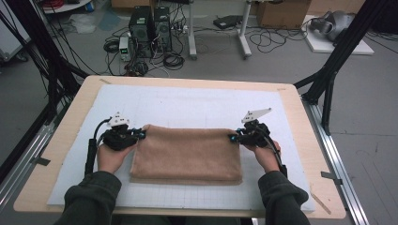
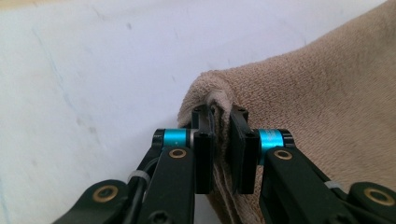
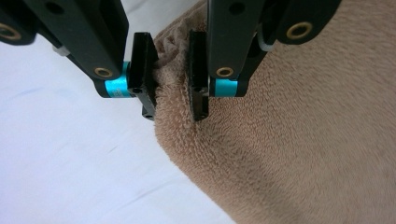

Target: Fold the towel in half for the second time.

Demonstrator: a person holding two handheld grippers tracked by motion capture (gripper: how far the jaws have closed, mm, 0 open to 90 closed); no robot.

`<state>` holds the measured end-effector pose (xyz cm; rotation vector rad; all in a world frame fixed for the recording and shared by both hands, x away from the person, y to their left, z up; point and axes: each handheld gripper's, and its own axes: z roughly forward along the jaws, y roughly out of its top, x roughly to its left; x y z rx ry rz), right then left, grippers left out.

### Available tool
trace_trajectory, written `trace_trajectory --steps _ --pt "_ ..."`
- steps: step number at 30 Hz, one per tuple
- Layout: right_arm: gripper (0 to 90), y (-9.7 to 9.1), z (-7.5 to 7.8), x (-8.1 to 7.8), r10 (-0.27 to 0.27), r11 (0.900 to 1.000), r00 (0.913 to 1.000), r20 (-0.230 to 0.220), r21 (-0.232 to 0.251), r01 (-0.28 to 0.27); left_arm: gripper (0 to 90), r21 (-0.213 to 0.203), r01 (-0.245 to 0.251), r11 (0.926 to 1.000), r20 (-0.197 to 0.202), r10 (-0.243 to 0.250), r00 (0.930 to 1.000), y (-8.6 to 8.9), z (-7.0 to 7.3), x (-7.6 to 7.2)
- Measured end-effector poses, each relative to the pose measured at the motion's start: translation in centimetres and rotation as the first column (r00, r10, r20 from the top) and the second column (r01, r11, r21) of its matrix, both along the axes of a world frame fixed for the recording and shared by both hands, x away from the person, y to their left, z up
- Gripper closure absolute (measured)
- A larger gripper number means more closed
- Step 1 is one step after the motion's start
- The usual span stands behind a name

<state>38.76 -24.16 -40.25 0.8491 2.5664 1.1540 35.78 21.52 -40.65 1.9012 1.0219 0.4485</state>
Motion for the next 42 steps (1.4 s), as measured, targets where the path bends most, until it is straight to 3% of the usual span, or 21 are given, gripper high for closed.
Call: trace_trajectory --steps 8,9,11,12,14,16,21,23,26,31,38,42 --pt "73.9 0.4 4.0 3.6 -0.047 0.9983 0.9952 0.086 -0.03 0.05 81.0 0.028 -0.058 0.998 0.055 0.056 0.9969 -0.7 2.9 3.9" --pt "66.2 0.5 4.2 4.1 -0.067 0.9972 0.9937 0.089 -0.026 0.07 78.0 0.047 -0.081 0.9956 0.047 0.079 0.9958 -0.7 2.9 4.4" --pt "58.1 0.4 4.2 4.9 -0.117 0.993 0.9905 0.072 -0.006 0.118 63.6 0.014 -0.1 0.9949 0.017 0.099 0.9949 -0.4 2.7 5.1" --pt "57.0 0.4 4.1 5.1 -0.123 0.9924 0.9904 0.064 0.008 0.123 62.0 0.008 -0.096 0.9953 0.005 0.096 0.9953 -0.2 2.5 5.1" --pt "54.6 0.7 3.7 5.1 -0.112 0.9937 0.993 0.038 -0.001 0.112 58.5 0.033 -0.074 0.9967 -0.008 0.075 0.9972 -0.1 2.1 4.8" --pt "54.6 0.9 3.2 4.7 -0.095 0.9953 0.9946 0.042 -0.014 0.096 58.1 0.045 -0.065 0.9969 -0.007 0.065 0.9978 0.1 1.6 4.2" --pt "51.2 1.2 2.1 3.7 -0.085 0.9963 0.9962 0.015 -0.009 0.085 55.7 0.042 -0.047 0.998 -0.024 0.048 0.9985 0.8 0.6 2.9" --pt "46.4 1.2 1.9 3.4 -0.088 0.9961 0.9961 0.01 0.005 0.088 54.5 0.009 -0.029 0.9995 -0.037 0.029 0.9989 1.1 0.5 2.4" --pt "37.9 1.3 1.9 3.3 -0.087 0.996 0.9961 -0.016 0.017 0.087 50.0 0.021 -0.016 0.9996 -0.034 0.017 0.9993 1.2 0.6 1.9" --pt "28.0 1.8 2.5 2.6 -0.089 0.9942 0.996 0.0 0.061 0.089 42.0 0.007 -0.005 1.0 -0.029 0.006 0.9996 1.4 0.6 1.3" --pt "21.3 2.6 2.9 1.9 -0.072 0.9953 0.9973 0.011 0.065 0.071 33.2 0.008 0.032 0.9995 -0.007 -0.032 0.9995 1.2 0.9 0.5" --pt "18.3 2.7 3.1 1.6 -0.071 0.9956 0.9972 0.023 0.063 0.069 26.0 0.006 0.023 0.9997 -0.002 -0.023 0.9997 1.4 0.8 0.1"
